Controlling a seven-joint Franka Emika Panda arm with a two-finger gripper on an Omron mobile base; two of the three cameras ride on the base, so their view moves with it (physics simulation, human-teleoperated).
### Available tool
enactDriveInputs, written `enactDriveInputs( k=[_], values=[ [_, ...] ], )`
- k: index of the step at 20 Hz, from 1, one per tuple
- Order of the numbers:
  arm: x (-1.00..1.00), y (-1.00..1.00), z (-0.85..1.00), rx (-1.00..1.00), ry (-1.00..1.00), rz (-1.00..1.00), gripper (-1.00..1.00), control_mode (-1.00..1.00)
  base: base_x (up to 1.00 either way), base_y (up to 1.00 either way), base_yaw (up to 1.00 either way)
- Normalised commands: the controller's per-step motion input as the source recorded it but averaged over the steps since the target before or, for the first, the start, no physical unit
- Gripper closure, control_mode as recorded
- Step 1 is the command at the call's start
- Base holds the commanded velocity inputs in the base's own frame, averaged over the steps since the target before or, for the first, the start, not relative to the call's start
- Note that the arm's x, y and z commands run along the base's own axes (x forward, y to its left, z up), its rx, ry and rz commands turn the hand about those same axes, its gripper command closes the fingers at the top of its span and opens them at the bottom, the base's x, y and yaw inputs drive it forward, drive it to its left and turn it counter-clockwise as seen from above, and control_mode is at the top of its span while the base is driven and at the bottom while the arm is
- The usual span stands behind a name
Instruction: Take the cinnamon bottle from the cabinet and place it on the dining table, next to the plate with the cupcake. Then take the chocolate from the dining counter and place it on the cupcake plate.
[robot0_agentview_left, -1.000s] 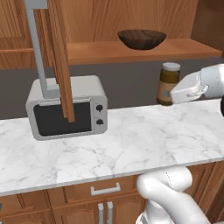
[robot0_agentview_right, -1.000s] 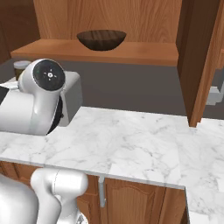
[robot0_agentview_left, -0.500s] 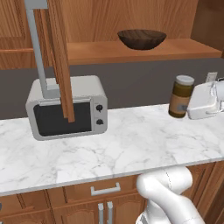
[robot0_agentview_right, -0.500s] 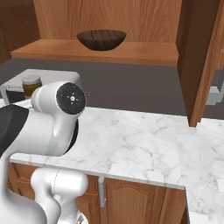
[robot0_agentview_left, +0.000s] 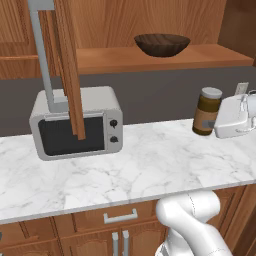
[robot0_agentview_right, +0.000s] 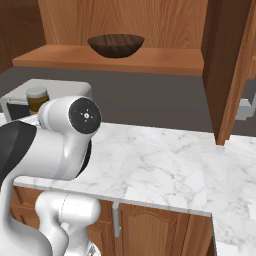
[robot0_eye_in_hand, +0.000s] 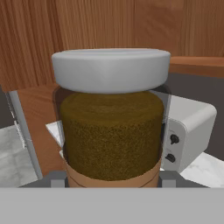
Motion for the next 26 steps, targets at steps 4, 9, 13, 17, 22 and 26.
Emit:
enactDriveInputs(
  k=[4, 9, 13, 17, 22, 26],
  values=[
    [0.0, 0.0, 0.0, 0.0, 0.0, 0.0, 1.0, 1.0, -0.19, 0.0, 0.0],
    [0.0, 0.0, 0.0, 0.0, 0.0, 0.0, 1.0, 1.0, -0.39, 0.07, 0.03],
    [0.0, 0.0, 0.0, 0.0, 0.0, 0.0, 1.0, 1.0, -0.47, 0.04, 0.11],
    [0.0, 0.0, 0.0, 0.0, 0.0, 0.0, 1.0, 1.0, -0.36, 0.02, 0.4],
    [0.0, 0.0, 0.0, 0.0, 0.0, 0.0, 1.0, 1.0, -0.27, 0.0, 0.79],
    [0.0, 0.0, 0.0, 0.0, 0.0, 0.0, 1.0, 1.0, -0.16, 0.0, 0.98]
  ],
)
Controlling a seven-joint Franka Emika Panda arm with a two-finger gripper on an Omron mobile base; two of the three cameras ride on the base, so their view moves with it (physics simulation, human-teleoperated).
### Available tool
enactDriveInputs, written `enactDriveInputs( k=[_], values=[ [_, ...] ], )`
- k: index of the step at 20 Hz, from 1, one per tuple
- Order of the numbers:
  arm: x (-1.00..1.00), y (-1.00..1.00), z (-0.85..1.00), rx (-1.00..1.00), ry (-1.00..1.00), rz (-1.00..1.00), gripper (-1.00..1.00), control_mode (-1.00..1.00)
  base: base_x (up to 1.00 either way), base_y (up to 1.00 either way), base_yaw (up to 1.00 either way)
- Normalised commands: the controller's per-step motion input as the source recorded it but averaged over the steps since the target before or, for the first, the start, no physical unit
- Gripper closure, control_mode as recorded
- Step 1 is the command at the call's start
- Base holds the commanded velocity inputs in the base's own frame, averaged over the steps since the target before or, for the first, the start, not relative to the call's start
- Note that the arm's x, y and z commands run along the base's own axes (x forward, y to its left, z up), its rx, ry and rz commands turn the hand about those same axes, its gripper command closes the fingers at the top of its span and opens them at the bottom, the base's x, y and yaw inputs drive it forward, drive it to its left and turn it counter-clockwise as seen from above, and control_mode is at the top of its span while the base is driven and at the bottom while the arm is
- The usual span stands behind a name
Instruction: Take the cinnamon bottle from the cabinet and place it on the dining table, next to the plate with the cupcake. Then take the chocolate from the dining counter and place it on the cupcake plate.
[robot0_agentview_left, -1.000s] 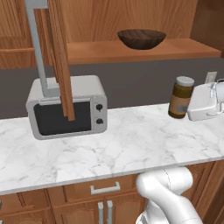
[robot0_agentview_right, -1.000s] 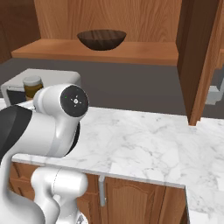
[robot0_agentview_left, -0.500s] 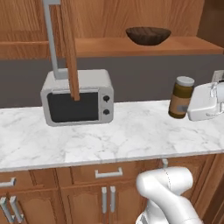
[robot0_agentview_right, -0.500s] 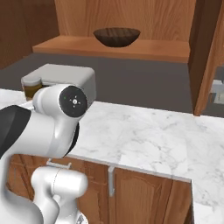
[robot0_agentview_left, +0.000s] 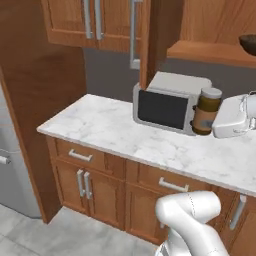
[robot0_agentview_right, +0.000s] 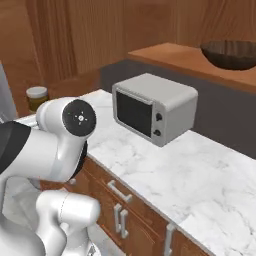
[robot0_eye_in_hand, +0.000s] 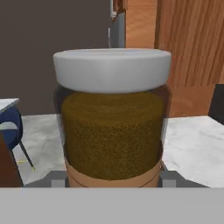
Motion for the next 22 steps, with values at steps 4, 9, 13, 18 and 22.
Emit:
enactDriveInputs(
  k=[4, 9, 13, 18, 22],
  values=[
    [0.0, 0.0, 0.0, 0.0, 0.0, 0.0, 1.0, 1.0, -0.08, 0.0, 1.0],
    [0.0, 0.0, 0.0, 0.0, 0.0, 0.0, 1.0, 1.0, -0.05, 0.0, 1.0],
    [0.0, 0.0, 0.0, 0.0, 0.0, 0.0, 1.0, 1.0, -0.05, 0.0, 1.0],
    [0.0, 0.0, 0.0, 0.0, 0.0, 0.0, 1.0, 1.0, -0.04, 0.0, 1.0],
    [0.0, 0.0, 0.0, 0.0, 0.0, 0.0, 1.0, 1.0, -0.04, 0.0, 1.0]
  ],
)
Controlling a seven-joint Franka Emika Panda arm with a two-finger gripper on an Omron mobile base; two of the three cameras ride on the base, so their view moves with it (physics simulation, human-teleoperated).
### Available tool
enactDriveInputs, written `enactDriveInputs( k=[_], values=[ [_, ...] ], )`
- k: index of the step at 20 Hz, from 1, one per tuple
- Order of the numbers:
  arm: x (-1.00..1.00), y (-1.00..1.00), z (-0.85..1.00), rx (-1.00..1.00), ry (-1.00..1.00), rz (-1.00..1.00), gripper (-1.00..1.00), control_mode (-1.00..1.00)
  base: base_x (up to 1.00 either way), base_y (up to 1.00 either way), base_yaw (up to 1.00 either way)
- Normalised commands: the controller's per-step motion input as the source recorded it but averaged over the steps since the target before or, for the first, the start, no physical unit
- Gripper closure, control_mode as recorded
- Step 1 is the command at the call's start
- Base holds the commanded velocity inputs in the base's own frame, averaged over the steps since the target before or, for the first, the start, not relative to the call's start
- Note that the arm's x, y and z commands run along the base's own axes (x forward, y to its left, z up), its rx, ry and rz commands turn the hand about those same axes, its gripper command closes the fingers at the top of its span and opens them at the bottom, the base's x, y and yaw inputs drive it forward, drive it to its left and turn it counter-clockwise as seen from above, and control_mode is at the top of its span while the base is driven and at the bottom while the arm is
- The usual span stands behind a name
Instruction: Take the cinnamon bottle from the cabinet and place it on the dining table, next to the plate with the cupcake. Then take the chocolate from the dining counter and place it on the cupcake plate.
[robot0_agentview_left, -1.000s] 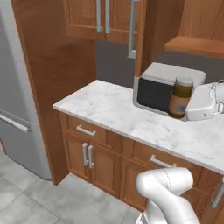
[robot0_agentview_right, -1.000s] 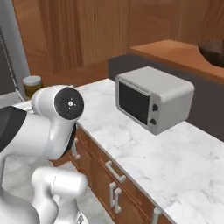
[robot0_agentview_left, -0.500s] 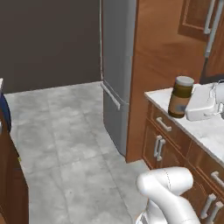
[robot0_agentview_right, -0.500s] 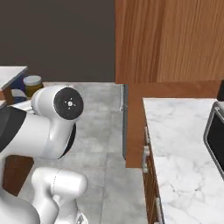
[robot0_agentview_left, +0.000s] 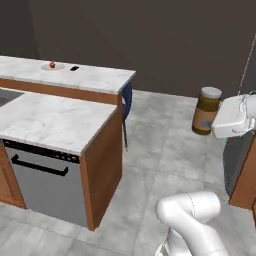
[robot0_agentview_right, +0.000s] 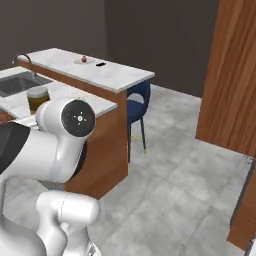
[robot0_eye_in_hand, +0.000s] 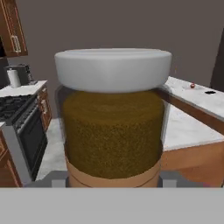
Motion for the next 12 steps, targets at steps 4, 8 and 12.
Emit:
enactDriveInputs(
  k=[4, 8, 12],
  values=[
    [0.0, 0.0, 0.0, 0.0, 0.0, 0.0, 1.0, 1.0, 0.05, -0.02, 0.91],
    [0.0, 0.0, 0.0, 0.0, 0.0, 0.0, 1.0, 1.0, 0.6, -0.26, 0.27],
    [0.0, 0.0, 0.0, 0.0, 0.0, 0.0, 1.0, 1.0, 0.76, -0.35, 0.08]
  ],
)
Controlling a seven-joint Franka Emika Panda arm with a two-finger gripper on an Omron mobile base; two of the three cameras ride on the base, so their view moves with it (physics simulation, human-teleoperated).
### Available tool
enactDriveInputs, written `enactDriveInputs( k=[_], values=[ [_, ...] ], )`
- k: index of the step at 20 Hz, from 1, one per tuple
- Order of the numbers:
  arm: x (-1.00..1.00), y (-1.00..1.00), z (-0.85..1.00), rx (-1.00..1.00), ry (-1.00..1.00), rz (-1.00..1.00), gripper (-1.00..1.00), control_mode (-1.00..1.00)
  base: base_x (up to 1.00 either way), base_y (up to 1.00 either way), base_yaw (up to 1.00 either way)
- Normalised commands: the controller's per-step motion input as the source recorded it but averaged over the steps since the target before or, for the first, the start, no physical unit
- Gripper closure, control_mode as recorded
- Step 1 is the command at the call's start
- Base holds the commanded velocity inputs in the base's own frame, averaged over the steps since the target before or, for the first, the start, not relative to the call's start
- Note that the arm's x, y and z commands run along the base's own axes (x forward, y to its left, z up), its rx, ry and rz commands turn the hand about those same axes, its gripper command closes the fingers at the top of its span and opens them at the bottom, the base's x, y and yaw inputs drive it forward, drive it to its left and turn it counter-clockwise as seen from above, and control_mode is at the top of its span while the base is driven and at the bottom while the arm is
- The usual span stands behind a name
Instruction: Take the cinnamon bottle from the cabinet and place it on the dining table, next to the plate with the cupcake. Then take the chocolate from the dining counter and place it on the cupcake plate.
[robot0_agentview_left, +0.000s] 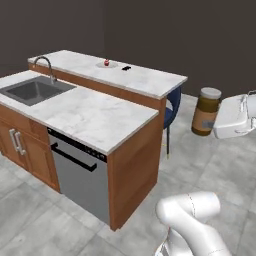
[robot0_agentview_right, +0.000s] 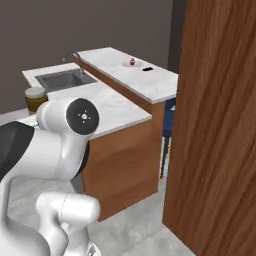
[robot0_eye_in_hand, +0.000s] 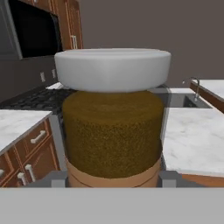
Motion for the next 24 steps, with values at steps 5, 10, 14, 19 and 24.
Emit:
enactDriveInputs(
  k=[5, 10, 14, 19, 24],
  values=[
    [0.0, 0.0, 0.0, 0.0, 0.0, 0.0, 1.0, 1.0, 0.79, -0.39, 0.02],
    [0.0, 0.0, 0.0, 0.0, 0.0, 0.0, 1.0, 1.0, 0.82, -0.38, 0.01],
    [0.0, 0.0, 0.0, 0.0, 0.0, 0.0, 1.0, 1.0, 0.83, -0.37, 0.01],
    [0.0, 0.0, 0.0, 0.0, 0.0, 0.0, 1.0, 1.0, 0.83, -0.37, 0.01],
    [0.0, 0.0, 0.0, 0.0, 0.0, 0.0, 1.0, 1.0, 0.82, -0.37, 0.01]
  ],
)
